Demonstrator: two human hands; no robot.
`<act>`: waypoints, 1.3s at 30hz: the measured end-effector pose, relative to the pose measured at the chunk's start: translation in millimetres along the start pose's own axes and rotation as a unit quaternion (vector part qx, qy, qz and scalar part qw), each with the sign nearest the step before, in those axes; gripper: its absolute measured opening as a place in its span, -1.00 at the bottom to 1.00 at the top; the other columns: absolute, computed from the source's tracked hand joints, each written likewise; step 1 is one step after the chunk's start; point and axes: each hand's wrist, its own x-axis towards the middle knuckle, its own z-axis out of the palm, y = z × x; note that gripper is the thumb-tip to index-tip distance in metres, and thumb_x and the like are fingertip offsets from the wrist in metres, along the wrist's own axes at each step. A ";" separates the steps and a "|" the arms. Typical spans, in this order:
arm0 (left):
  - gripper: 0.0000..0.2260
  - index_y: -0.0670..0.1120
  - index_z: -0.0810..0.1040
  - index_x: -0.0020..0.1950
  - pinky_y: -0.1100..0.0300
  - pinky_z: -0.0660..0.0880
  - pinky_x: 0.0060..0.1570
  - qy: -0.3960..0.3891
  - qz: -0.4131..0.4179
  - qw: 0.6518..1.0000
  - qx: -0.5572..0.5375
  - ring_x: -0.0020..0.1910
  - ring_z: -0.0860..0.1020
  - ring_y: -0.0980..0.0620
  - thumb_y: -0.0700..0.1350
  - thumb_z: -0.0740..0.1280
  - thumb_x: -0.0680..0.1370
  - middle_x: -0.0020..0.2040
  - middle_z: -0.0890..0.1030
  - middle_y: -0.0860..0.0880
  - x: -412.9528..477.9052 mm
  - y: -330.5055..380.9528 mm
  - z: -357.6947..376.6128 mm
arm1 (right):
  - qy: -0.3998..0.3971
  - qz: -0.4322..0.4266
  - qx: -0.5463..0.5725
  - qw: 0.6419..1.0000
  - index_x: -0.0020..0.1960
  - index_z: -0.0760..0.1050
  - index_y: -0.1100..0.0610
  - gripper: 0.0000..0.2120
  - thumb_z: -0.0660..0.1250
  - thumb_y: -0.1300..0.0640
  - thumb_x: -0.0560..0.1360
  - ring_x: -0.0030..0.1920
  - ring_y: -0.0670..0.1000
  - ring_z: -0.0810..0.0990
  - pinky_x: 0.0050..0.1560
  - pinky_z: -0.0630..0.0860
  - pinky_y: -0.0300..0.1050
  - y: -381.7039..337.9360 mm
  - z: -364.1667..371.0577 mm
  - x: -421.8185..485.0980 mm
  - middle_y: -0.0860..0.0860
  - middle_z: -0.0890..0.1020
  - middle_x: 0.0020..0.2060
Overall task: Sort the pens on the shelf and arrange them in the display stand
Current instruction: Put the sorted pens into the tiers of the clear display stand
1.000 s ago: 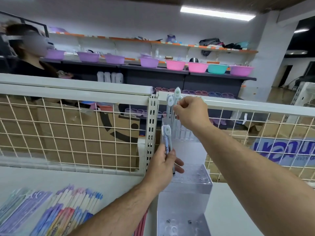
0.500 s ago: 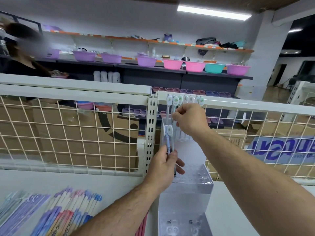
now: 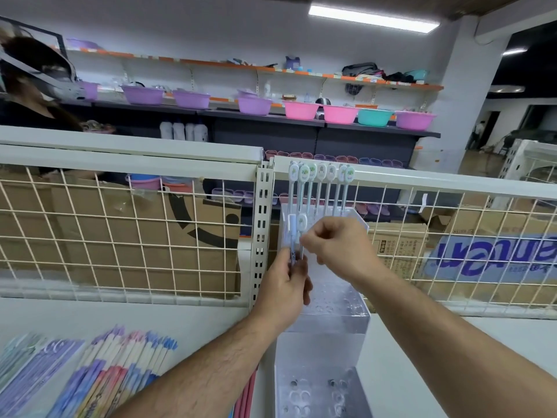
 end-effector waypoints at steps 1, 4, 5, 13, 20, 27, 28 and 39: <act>-0.88 0.03 0.43 0.04 0.24 0.44 -0.42 -0.002 0.001 1.000 0.001 -0.41 0.49 0.03 -0.09 0.13 0.70 -0.31 0.54 -0.10 -0.8 0.7 0.0 | -0.004 0.001 -0.012 1.000 -0.26 0.59 0.14 -0.83 0.51 0.11 0.45 -0.42 -0.08 0.52 -0.36 0.51 -0.18 1.9 2.0 -1.7 -0.01 0.61 -0.42; -0.87 0.01 0.45 0.09 0.18 0.46 -0.39 -0.007 0.006 1.000 0.005 -0.40 0.48 0.03 -0.10 0.12 0.70 -0.33 0.52 -0.08 -1.4 1.3 0.1 | 0.030 0.007 -0.036 0.999 -0.19 0.58 0.10 -0.85 0.52 0.07 0.45 -0.42 -0.11 0.57 -0.37 0.53 -0.17 5.5 5.6 -2.0 -0.03 0.64 -0.39; -0.87 0.00 0.45 0.10 0.15 0.46 -0.37 -0.006 0.008 1.000 0.007 -0.40 0.49 0.03 -0.10 0.11 0.70 -0.33 0.52 -0.08 -1.3 1.4 0.0 | 0.028 0.012 -0.035 0.999 -0.17 0.58 0.10 -0.86 0.51 0.09 0.45 -0.39 -0.09 0.60 -0.35 0.57 -0.13 5.7 5.9 -1.9 -0.02 0.65 -0.37; -0.85 0.00 0.49 0.09 -0.19 0.57 -0.19 -0.002 -0.018 0.999 -0.031 -0.33 0.55 -0.06 -0.12 0.13 0.70 -0.32 0.56 0.01 -2.5 2.4 -0.2 | 0.010 0.042 0.002 0.999 -0.14 0.55 0.18 -0.92 0.42 0.24 0.53 -0.32 -0.06 0.63 -0.40 0.47 -0.27 -10.1 -10.7 7.0 0.07 0.66 -0.25; -0.83 -0.07 0.45 -0.03 -0.20 0.54 0.00 0.004 -0.041 0.999 -0.029 -0.36 0.59 -0.08 -0.13 0.10 0.69 -0.26 0.59 -0.14 -2.3 6.1 -1.5 | 0.120 -0.031 0.014 0.992 -0.17 0.55 0.12 -0.87 0.39 0.24 0.55 -0.24 0.05 0.68 -0.36 0.51 -0.17 -51.0 -42.8 38.3 0.09 0.68 -0.24; -0.79 -0.09 0.46 -0.05 -0.22 0.54 -0.02 0.012 -0.042 0.999 -0.028 -0.35 0.60 -0.09 -0.08 0.11 0.70 -0.25 0.59 -0.15 -2.0 4.8 -0.9 | 0.173 -0.055 -0.018 0.983 -0.19 0.56 0.07 -0.86 0.39 0.19 0.54 -0.19 0.08 0.71 -0.13 0.68 0.03 -56.0 -39.1 56.9 0.03 0.68 -0.25; -0.79 -0.09 0.46 -0.06 -0.23 0.53 -0.02 0.012 -0.043 0.999 -0.028 -0.35 0.60 -0.08 -0.08 0.11 0.70 -0.26 0.59 -0.14 -1.8 4.5 -0.9 | 0.170 -0.053 -0.022 0.984 -0.19 0.55 0.06 -0.86 0.39 0.19 0.54 -0.19 0.08 0.71 -0.14 0.68 0.03 -54.4 -36.8 58.0 0.03 0.68 -0.26; -0.80 -0.12 0.45 -0.06 -0.22 0.53 0.01 0.010 -0.049 0.998 -0.026 -0.37 0.59 -0.07 -0.09 0.12 0.68 -0.28 0.59 -0.11 0.2 2.9 -1.1 | 0.109 -0.032 -0.095 0.989 -0.15 0.59 0.09 -0.89 0.38 0.19 0.56 -0.17 0.06 0.69 -0.06 0.68 0.11 -32.4 -16.4 63.7 0.02 0.66 -0.21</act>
